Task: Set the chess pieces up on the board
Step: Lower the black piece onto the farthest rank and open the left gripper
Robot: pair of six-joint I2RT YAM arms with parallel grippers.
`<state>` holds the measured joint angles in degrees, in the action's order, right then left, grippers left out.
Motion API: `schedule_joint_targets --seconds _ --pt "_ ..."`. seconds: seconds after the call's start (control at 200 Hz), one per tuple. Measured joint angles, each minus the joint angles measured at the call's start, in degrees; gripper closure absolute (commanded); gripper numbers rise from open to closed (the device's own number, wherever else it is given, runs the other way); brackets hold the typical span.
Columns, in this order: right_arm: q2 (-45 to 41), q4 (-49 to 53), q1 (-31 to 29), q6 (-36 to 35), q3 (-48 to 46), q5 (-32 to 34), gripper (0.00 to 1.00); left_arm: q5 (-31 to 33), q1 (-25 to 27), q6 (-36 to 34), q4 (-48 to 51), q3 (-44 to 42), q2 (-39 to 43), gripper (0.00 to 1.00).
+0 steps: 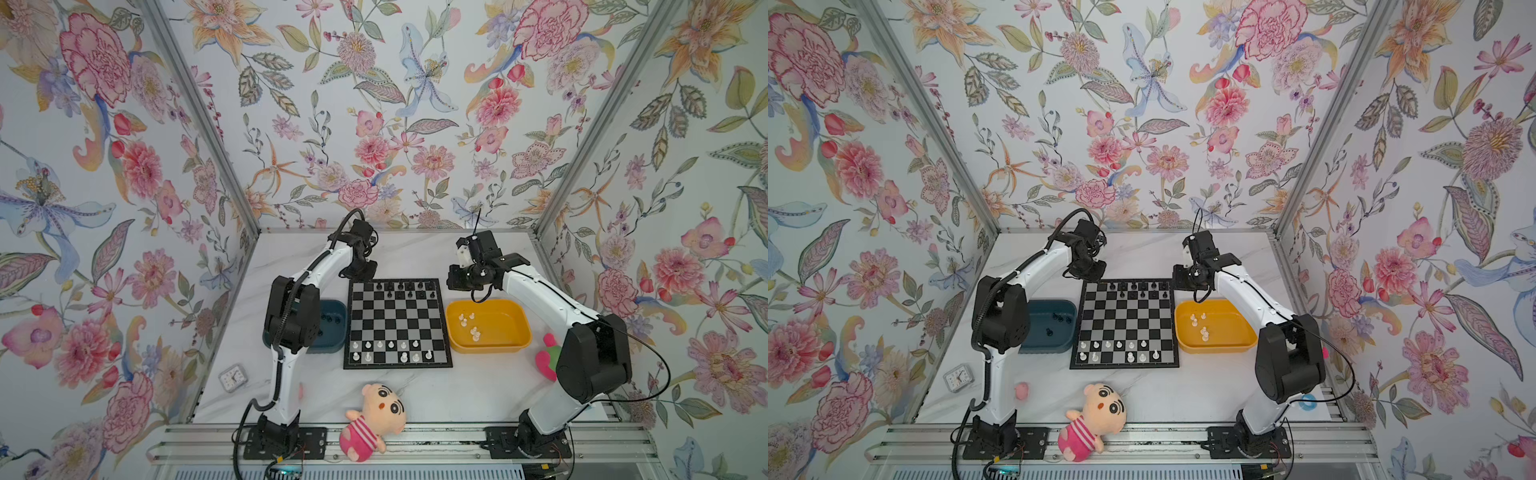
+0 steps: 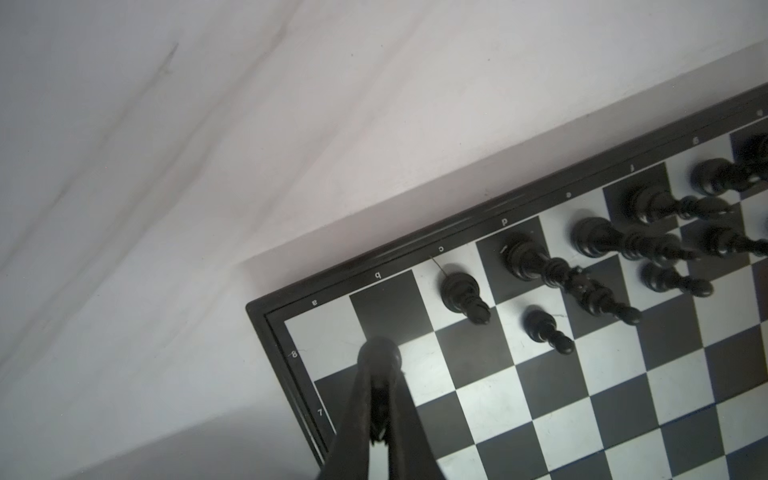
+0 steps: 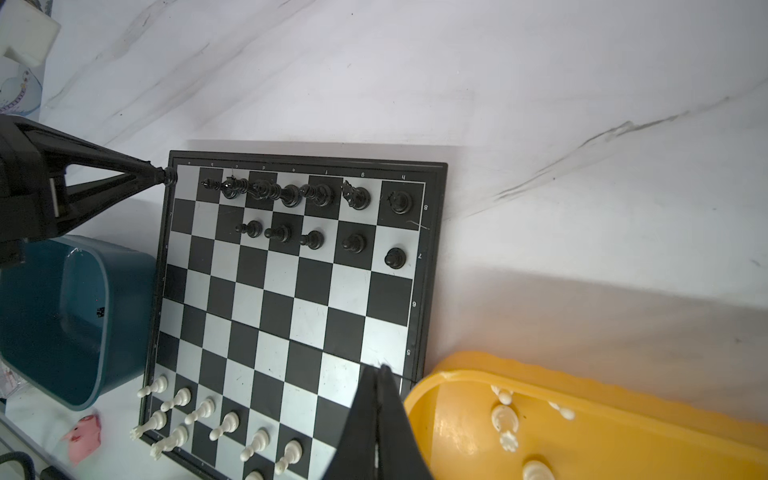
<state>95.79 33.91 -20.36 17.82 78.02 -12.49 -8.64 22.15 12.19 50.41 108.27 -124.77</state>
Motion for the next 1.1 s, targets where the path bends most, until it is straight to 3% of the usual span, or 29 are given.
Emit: schedule_joint_targets --seconds 1.101 --pt "0.0 -0.8 0.0 0.6 -0.2 -1.1 0.94 -0.2 0.1 0.0 -1.1 0.5 -3.8 1.0"
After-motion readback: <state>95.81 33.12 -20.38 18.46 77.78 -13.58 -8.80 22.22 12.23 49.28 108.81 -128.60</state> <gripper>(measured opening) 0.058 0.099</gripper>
